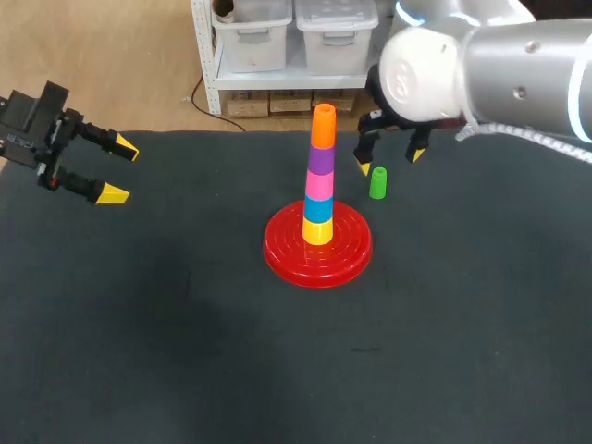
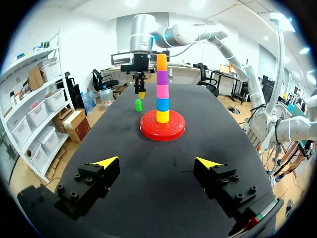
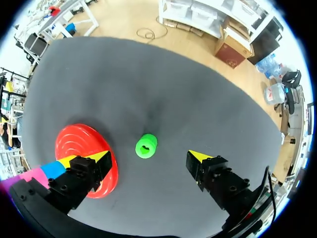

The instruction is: Pick up and stack the cylinders on the red base in this order: pink,purple,orange,green

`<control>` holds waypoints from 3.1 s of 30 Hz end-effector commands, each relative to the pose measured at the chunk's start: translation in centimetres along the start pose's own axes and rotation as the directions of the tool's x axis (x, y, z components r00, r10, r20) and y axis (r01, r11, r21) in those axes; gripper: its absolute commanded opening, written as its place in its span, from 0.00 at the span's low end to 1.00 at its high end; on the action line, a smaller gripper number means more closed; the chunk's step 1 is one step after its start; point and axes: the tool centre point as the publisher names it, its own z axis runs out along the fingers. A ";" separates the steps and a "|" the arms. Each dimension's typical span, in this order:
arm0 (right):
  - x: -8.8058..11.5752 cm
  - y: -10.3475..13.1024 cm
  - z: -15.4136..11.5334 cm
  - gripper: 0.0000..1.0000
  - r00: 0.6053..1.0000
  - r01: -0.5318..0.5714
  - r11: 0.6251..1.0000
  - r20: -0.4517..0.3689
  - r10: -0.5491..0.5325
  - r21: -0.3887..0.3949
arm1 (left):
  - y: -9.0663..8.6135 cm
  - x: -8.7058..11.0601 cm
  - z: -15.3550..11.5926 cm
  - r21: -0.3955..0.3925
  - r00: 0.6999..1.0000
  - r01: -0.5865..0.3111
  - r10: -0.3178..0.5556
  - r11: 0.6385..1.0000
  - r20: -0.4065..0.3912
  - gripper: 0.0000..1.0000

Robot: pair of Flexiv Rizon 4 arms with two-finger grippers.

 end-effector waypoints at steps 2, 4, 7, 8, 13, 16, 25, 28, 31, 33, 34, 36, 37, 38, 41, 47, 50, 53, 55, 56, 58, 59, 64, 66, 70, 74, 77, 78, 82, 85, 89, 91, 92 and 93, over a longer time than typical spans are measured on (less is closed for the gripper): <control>-0.3 0.0 0.8 1.00 0.995 -0.005 1.000 -0.100 0.006 0.003 | 0.0 0.1 0.0 -0.001 1.000 -0.003 0.003 1.000 0.002 1.00; -0.3 0.0 0.9 1.00 0.995 -0.014 1.000 -0.099 0.014 0.005 | 0.0 0.1 0.0 -0.001 1.000 -0.003 0.003 1.000 0.002 1.00; -0.5 -0.1 1.0 1.00 0.995 -0.014 1.000 -0.095 0.015 0.013 | 0.0 0.1 0.0 -0.001 1.000 -0.003 0.003 1.000 0.002 1.00; -0.6 -0.2 1.1 1.00 0.995 -0.009 1.000 -0.098 0.011 0.018 | 0.0 0.1 0.0 -0.001 1.000 -0.003 0.003 1.000 0.002 1.00; -1.1 -0.1 1.5 1.00 0.994 0.000 1.000 -0.111 0.003 0.027 | 0.0 0.1 0.0 -0.001 1.000 -0.003 0.003 1.000 0.002 1.00; -1.4 -0.1 1.8 1.00 0.993 0.003 1.000 -0.114 0.000 0.027 | 0.0 0.1 0.0 -0.001 1.000 -0.003 0.003 1.000 0.002 1.00; -1.6 -0.1 2.4 0.57 0.992 0.009 0.999 -0.123 -0.004 0.040 | 0.0 0.1 0.0 -0.001 1.000 -0.003 0.003 1.000 0.002 1.00; -1.4 -0.2 2.6 0.55 0.992 0.005 0.999 -0.126 0.001 0.041 | 0.0 0.1 0.0 -0.001 1.000 -0.003 0.003 1.000 0.002 1.00; -1.4 -0.3 2.6 0.54 0.992 0.001 0.999 -0.127 0.004 0.041 | 0.0 0.1 0.0 -0.001 1.000 -0.003 0.003 1.000 0.002 1.00; -1.4 -0.3 2.7 0.52 0.992 0.000 0.999 -0.125 0.006 0.042 | 0.0 0.1 0.0 -0.001 1.000 -0.003 0.003 1.000 0.002 1.00; -1.4 -0.3 2.7 0.51 0.992 0.000 0.999 -0.125 0.006 0.042 | 0.0 0.1 0.0 -0.001 1.000 -0.003 0.003 1.000 0.002 1.00; -1.4 -0.3 2.7 0.51 0.992 -0.002 0.999 -0.123 0.007 0.043 | 0.0 0.1 0.0 -0.001 1.000 -0.003 0.003 1.000 0.002 1.00; -1.4 -0.3 2.7 0.50 0.993 -0.002 0.999 -0.122 0.007 0.043 | 0.0 0.1 0.0 -0.001 1.000 -0.003 0.003 1.000 0.002 1.00; -1.4 -0.3 2.7 0.50 0.993 -0.003 0.999 -0.121 0.008 0.043 | 0.0 0.1 0.0 -0.001 1.000 -0.003 0.003 1.000 0.002 1.00; -1.4 -0.3 2.7 0.50 0.993 -0.004 0.999 -0.120 0.009 0.042 | 0.0 0.1 0.0 -0.001 1.000 -0.003 0.003 1.000 0.002 1.00; -1.4 -0.3 2.7 0.45 0.993 -0.002 0.999 -0.122 0.007 0.041 | 0.0 0.1 0.0 -0.001 1.000 -0.003 0.003 1.000 0.002 1.00; -1.2 -0.2 2.1 0.00 0.995 0.001 0.999 -0.097 0.004 0.052 | 0.0 0.1 0.0 -0.001 1.000 -0.003 0.003 1.000 0.002 1.00; -0.9 0.0 0.5 0.00 0.998 0.009 0.998 -0.056 -0.005 0.070 | 0.0 0.1 0.0 -0.001 1.000 -0.003 0.003 1.000 0.002 1.00; -0.7 0.1 -0.3 0.00 0.999 0.016 0.997 -0.041 -0.013 0.078 | 0.0 0.1 0.0 -0.001 1.000 -0.003 0.003 1.000 0.002 1.00; -0.7 0.2 -0.5 0.00 0.999 0.018 0.996 -0.036 -0.015 0.084 | 0.0 0.1 0.0 -0.001 1.000 -0.003 0.003 1.000 0.002 1.00; -0.8 0.3 -0.7 0.00 0.999 0.022 0.996 -0.032 -0.019 0.086 | 0.0 0.1 0.0 -0.001 1.000 -0.003 0.003 1.000 0.002 1.00; -0.9 0.4 -0.6 0.00 0.999 0.026 0.996 -0.032 -0.024 0.089 | 0.0 0.1 0.0 -0.001 1.000 -0.003 0.003 1.000 0.002 1.00; -1.5 0.6 -1.5 0.00 0.999 0.032 0.994 -0.004 -0.032 0.104 | 0.0 0.1 0.0 -0.001 1.000 -0.003 0.003 1.000 0.002 1.00; -1.7 0.7 -2.5 0.00 0.999 0.040 0.992 0.016 -0.042 0.118 | 0.0 0.1 0.0 -0.001 1.000 -0.003 0.003 1.000 0.002 1.00; -1.9 0.7 -3.4 0.00 0.997 0.066 0.986 0.020 -0.070 0.155 | 0.0 0.1 0.0 -0.001 1.000 -0.003 0.003 1.000 0.002 1.00; -2.0 0.4 -1.4 0.00 0.998 0.065 0.987 -0.013 -0.064 0.150 | 0.0 0.1 0.0 -0.001 1.000 -0.003 0.003 1.000 0.002 1.00; -2.2 -0.2 0.4 0.00 0.998 0.054 0.989 -0.040 -0.049 0.136 | 0.0 0.1 0.0 -0.001 1.000 -0.003 0.003 1.000 0.002 1.00; -2.3 -0.3 0.8 0.00 0.998 0.051 0.990 -0.041 -0.046 0.135 | 0.0 0.1 0.0 -0.001 1.000 -0.003 0.003 1.000 0.002 1.00; -2.8 -0.3 1.2 0.00 0.999 0.043 0.991 -0.030 -0.040 0.126 | 0.0 0.1 0.0 -0.001 1.000 -0.003 0.003 1.000 0.002 1.00; -3.2 -0.1 0.8 0.00 0.999 0.049 0.991 -0.018 -0.047 0.126 | 0.0 0.1 0.0 -0.001 1.000 -0.003 0.003 1.000 0.002 1.00; -3.5 -0.1 -1.1 0.00 0.998 0.057 0.989 0.016 -0.060 0.138 | 0.0 0.1 0.0 -0.001 1.000 -0.003 0.003 1.000 0.002 1.00; -3.6 0.1 -2.8 0.00 0.996 0.075 0.986 0.033 -0.081 0.149 | 0.0 0.1 0.0 -0.001 1.000 -0.003 0.003 1.000 0.002 1.00; -3.7 0.2 -3.7 0.00 0.995 0.086 0.985 0.038 -0.093 0.152 | 0.0 0.1 0.0 -0.001 1.000 -0.003 0.003 1.000 0.002 1.00; -3.7 0.3 -4.7 0.00 0.994 0.096 0.983 0.043 -0.104 0.154 | 0.0 0.1 0.0 -0.001 1.000 -0.003 0.003 1.000 0.002 1.00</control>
